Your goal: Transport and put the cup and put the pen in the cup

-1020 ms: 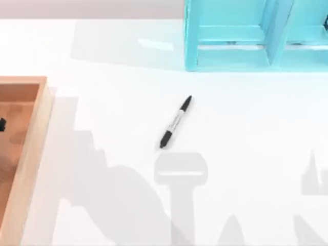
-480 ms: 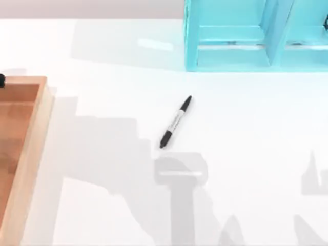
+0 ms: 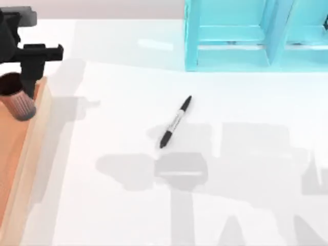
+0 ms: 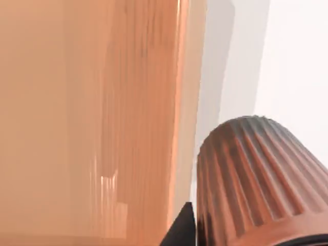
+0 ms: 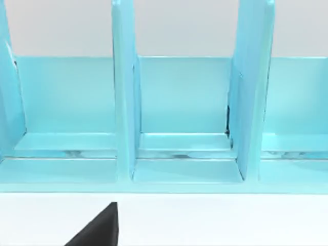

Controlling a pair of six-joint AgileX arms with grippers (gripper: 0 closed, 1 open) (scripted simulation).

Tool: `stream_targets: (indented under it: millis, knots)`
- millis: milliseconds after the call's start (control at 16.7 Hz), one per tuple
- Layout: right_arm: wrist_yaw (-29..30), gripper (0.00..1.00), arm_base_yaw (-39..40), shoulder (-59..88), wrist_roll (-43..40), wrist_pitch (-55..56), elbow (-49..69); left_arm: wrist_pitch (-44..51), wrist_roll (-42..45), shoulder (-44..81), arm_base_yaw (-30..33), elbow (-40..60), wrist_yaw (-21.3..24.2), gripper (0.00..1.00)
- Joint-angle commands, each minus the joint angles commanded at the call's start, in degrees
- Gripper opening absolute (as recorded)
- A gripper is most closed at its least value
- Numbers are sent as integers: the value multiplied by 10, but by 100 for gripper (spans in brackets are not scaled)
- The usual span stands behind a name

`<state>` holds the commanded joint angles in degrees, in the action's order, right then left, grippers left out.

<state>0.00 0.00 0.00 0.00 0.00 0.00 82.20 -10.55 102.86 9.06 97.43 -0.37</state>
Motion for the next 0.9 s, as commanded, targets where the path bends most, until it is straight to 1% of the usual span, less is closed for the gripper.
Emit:
stream_targets:
  millis: [180,540,720,900]
  knots:
    - [0,100,0,0,0,0,0,50,-22,-9,49,19,2,0]
    - [0,100,0,0,0,0,0,52,-24,-4,53,17,3,0]
    - [0,100,0,0,0,0,0,12,-55,21,84,-8,1,0]
    - [0,100,0,0,0,0,0,-69,-90,47,120,-33,1,0]
